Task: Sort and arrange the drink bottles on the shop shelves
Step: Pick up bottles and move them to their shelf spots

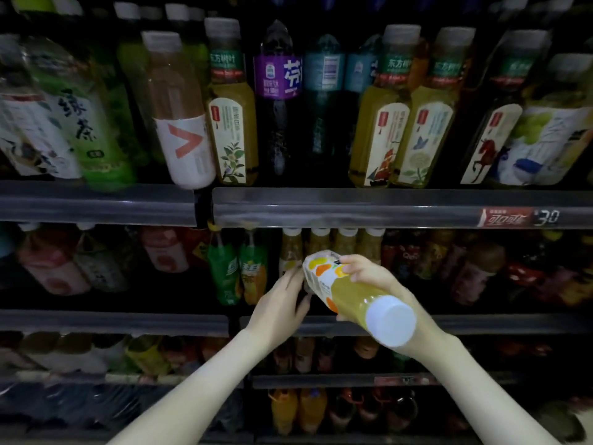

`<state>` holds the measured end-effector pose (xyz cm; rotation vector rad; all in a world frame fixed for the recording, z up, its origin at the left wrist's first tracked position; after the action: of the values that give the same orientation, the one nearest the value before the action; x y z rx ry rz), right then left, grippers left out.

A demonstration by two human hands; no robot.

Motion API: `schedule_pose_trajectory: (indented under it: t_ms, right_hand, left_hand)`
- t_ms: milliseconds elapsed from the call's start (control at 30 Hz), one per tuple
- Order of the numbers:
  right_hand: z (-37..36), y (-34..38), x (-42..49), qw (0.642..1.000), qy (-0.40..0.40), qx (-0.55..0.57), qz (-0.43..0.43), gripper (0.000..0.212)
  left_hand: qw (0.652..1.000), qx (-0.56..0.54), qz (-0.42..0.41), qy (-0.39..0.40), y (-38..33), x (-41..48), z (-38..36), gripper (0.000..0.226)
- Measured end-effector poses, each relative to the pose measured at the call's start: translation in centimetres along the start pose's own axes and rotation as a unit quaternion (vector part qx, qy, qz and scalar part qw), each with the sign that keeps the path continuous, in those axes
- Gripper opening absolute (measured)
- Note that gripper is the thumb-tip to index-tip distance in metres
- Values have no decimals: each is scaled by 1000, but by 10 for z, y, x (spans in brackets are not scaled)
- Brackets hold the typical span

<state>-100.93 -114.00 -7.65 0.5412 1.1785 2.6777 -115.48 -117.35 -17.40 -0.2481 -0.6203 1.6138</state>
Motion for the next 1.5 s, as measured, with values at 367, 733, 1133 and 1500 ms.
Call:
schedule_pose_trajectory:
  t_ms: [367, 733, 1133, 1500]
  right_hand:
    - [-8, -149, 1, 958, -72, 50, -271, 39]
    - [0, -158, 16, 945, -54, 21, -322, 65]
    - [8, -100, 16, 899, -92, -215, -371, 45]
    - [143, 50, 15, 879, -406, -215, -130, 26]
  left_hand:
    - [992, 28, 54, 114, 18, 4, -19, 54]
    - [988, 60, 82, 113, 38, 2, -25, 52]
    - [990, 64, -114, -46, -45, 23, 49, 37]
    - [961, -7, -171, -218, -157, 75, 160, 57]
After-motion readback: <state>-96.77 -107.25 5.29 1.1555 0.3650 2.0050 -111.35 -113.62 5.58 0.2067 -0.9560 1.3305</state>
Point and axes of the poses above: each hand's wrist, its own x-axis towards the middle knuckle, its own z-axis out of the back of the hand, y = z × x, the point moved 7 cm from there along x, towards the middle knuckle, and after that the axes turned 10 degrees about y, right-handed, at the moved point
